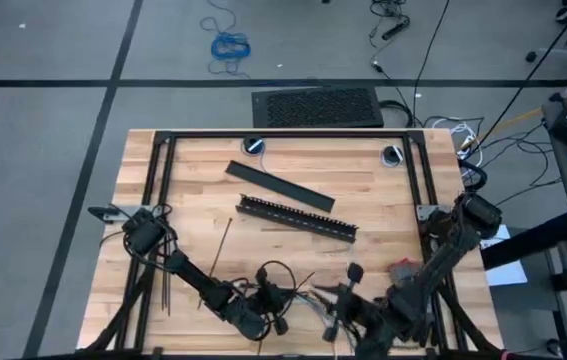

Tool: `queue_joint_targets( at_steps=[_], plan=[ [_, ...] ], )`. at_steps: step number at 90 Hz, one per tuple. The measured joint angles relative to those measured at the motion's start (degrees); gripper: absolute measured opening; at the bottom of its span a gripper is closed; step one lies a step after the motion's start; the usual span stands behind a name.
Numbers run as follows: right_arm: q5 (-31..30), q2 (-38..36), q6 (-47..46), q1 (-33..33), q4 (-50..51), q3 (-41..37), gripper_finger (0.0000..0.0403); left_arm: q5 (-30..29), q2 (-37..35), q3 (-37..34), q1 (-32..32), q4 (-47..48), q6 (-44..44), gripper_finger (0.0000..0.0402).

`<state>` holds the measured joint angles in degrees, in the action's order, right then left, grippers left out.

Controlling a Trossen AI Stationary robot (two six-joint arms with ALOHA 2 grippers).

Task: Ziptie cables
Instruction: Wrap the cable wires with the black zip tie

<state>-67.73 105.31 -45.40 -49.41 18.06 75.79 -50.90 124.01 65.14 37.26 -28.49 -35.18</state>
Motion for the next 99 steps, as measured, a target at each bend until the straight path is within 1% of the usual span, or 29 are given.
queue_joint_targets(
  at_steps=[9, 19, 25, 33, 39, 47, 52, 58, 63, 68, 75, 78, 86, 99],
  plan=[
    [-0.66, 5.41, -8.48, -1.14, 0.14, -0.02, 0.0094, -0.5, 0.0, 0.0, -0.09, -0.57, 0.07, 0.0016],
    [-5.61, 10.77, -16.1, 0.18, 0.31, -0.09, 0.0134, -1.44, 0.0, 0.0, -0.09, -0.87, 0.07, 0.0016],
    [-7.26, 12.75, -19.28, 1.56, 0.25, -0.09, 0.0155, -1.59, 0.0, 0.0, -0.09, -0.92, 0.07, 0.0016],
    [-6.47, 14.16, -22.32, 3.92, -0.15, -0.09, 0.0177, -1.63, 0.0, 0.0, -0.11, -0.96, 0.05, 0.0017],
    [-5.03, 14.85, -22.94, 5.45, -0.74, -0.09, 0.019, -1.63, -0.02, 0.0, -0.11, -1.01, 0.07, 0.0017],
    [-2.62, 15.02, -22.91, 6.71, -1.53, -0.09, 0.0201, -1.63, -0.08, 0.0, -0.11, -0.7, 0.07, 0.0017],
    [-2.33, 15.02, -22.8, 7.08, -1.97, -0.09, 0.0203, -1.63, -0.11, 0.0, -0.11, -0.57, 0.07, 0.0017],
    [-2.22, 15.02, -23.8, 7.41, -2.01, -0.09, 0.0191, -1.63, -0.11, 0.01, -0.11, -0.56, 0.07, 0.0017],
    [-2.27, 15.02, -24.1, 7.5, -2.11, -0.09, 0.0165, -1.63, -0.11, 0.02, -0.11, -0.57, 0.07, 0.0017],
    [-1.75, 15.02, -23.92, 7.5, -2.1, -0.09, 0.0122, -1.63, -0.11, 0.02, -0.11, -0.55, 0.04, 0.0017],
    [-0.67, 15.02, -21.44, 7.46, -2.25, -0.09, 0.0041, -1.66, -0.11, 0.02, -0.12, -0.53, 0.05, 0.0017],
    [-0.71, 15.02, -20.06, 7.31, -2.28, -0.09, 0.0021, -1.68, -0.11, 0.02, -0.13, -0.55, 0.07, 0.0017],
    [-0.76, 15.01, -19.75, 7.24, -2.05, -0.09, 0.0005, -1.72, -0.11, 0.02, -0.15, -0.55, 0.07, 0.0017],
    [-0.8, 14.77, -16.18, 7.46, -1.23, -0.09, 0.0001, -1.91, -0.11, 0.07, -0.17, -0.57, -0.04, 0.0017]
  ],
)
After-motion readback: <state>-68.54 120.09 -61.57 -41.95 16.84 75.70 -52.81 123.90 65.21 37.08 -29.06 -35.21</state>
